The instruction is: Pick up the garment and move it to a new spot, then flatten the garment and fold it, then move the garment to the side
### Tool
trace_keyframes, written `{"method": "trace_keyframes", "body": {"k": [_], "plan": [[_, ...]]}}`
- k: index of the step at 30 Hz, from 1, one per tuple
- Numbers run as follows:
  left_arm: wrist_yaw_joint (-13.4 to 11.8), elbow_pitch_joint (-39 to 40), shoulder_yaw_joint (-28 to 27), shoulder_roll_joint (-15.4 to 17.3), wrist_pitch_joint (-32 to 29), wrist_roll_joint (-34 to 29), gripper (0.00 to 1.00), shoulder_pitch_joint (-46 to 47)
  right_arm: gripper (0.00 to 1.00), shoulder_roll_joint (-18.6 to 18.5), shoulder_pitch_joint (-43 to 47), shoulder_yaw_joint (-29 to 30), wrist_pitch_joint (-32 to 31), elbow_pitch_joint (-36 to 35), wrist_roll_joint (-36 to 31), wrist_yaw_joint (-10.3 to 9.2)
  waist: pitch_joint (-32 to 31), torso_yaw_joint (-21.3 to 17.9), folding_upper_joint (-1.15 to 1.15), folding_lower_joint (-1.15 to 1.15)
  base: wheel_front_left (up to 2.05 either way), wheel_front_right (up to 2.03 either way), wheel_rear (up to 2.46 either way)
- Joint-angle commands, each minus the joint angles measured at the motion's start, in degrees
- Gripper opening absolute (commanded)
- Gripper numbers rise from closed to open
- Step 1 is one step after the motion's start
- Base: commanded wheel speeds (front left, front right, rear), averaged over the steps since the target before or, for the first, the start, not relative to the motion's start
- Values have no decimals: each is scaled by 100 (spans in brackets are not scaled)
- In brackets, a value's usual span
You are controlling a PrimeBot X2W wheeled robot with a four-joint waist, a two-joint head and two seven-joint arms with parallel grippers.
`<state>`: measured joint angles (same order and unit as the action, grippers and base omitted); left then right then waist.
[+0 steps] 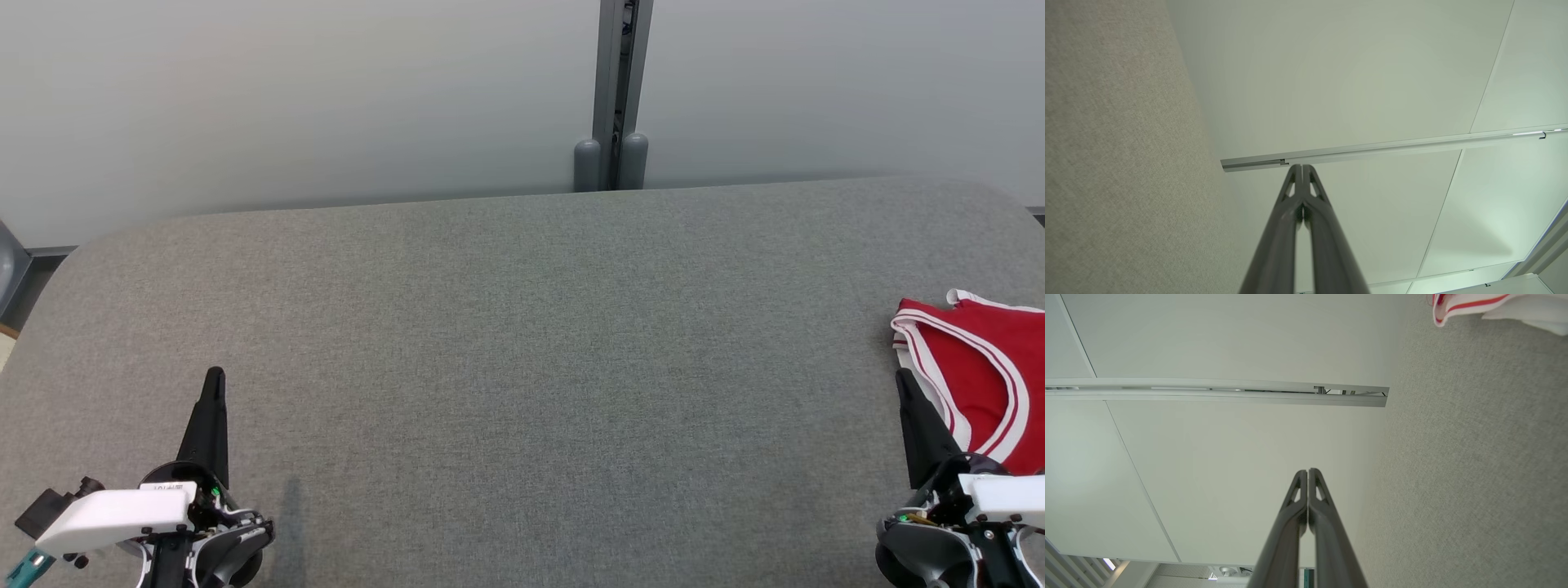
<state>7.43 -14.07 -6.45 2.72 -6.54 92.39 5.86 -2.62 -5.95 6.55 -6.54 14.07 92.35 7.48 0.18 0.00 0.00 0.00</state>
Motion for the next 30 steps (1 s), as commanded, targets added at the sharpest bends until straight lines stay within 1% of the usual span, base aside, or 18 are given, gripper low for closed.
{"method": "trace_keyframes", "body": {"k": [1, 30], "plan": [[23, 20, -23, 31, -18, 7, 0, 77, 0, -49, -50, 7, -18, -26, 15, 2, 0, 0, 0, 0, 0, 0, 0], [23, 20, -23, 31, -18, 7, 0, 77, 0, -49, -50, 6, -18, -26, 15, 2, 0, 0, 0, 0, 0, 0, 0]]}}
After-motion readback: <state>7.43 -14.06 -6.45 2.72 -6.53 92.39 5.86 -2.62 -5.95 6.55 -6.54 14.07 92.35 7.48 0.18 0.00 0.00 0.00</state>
